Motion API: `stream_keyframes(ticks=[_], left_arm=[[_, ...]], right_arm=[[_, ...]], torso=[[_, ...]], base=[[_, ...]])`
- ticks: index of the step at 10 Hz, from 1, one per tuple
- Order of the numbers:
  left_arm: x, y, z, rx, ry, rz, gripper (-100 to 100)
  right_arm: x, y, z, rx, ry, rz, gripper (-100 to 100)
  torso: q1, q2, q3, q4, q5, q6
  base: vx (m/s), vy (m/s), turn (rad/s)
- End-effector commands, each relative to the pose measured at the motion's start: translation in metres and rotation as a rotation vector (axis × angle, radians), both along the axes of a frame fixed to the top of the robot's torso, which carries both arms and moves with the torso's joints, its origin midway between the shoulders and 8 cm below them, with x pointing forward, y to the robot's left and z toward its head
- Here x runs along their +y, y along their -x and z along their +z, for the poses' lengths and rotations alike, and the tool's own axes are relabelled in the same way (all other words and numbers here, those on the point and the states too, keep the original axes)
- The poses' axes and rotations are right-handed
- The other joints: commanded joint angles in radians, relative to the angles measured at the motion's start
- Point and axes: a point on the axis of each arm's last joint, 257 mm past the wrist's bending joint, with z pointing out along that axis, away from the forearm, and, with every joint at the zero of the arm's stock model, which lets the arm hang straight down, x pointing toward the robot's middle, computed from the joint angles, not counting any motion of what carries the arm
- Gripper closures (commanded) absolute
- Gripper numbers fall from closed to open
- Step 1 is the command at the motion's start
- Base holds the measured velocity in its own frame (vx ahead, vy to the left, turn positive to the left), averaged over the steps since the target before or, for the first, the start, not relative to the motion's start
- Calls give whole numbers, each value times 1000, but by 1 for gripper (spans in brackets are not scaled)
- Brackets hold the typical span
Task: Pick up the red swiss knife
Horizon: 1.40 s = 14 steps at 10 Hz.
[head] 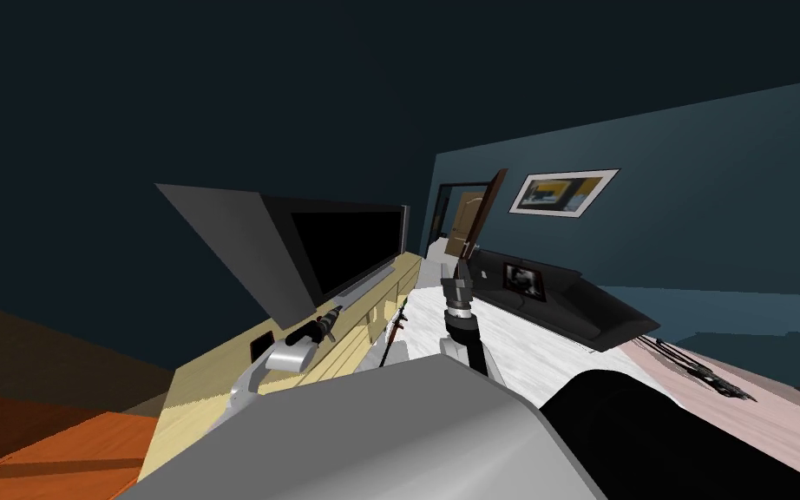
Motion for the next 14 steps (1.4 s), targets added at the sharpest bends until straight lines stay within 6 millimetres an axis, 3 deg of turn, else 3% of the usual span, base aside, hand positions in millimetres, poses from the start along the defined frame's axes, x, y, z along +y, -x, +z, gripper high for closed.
stream_keyframes(ticks=[1, 2, 3, 5, 8, 10, 11, 14], left_arm=[[11, 10, -12, 51, -23, 4, -100], [27, 18, -27, 104, -54, 11, -100], [27, 20, -29, 113, -56, 12, -100], [61, 40, -56, 226, -115, 30, -100], [78, 53, -69, 290, -143, 41, -100], [110, 77, -88, 393, -190, 63, -100], [110, 77, -88, 395, -190, 63, -100], [150, 109, -106, 523, -242, 94, -100]], right_arm=[[0, 0, 0, 0, 0, 0, 0], [0, 0, 0, 0, 0, 0, 0], [0, 0, 0, 0, 0, 0, 0], [0, 0, 0, 0, 0, 0, 0], [0, 0, 0, 0, 0, 0, 0], [0, 0, 0, 0, 0, 0, 0], [0, 0, 0, 0, 0, 0, 0], [0, 0, 0, 0, 0, 0, 0]], torso=[[0, 0, 0, 0, 0, 0], [0, 1, 0, 0, 0, -1], [0, 1, 0, 0, 0, 0], [1, 2, 1, 0, 0, 0], [0, 0, 0, 0, 0, 0], [1, 2, 1, 0, 0, 0], [0, 1, 0, 0, 0, 0], [0, 1, 0, 0, 0, 0]], base=[[57, -32, -43], [53, -26, -54], [39, -19, -45], [50, -31, -107], [62, -25, -42], [52, -26, -87], [51, -23, -31], [62, -34, -71]])
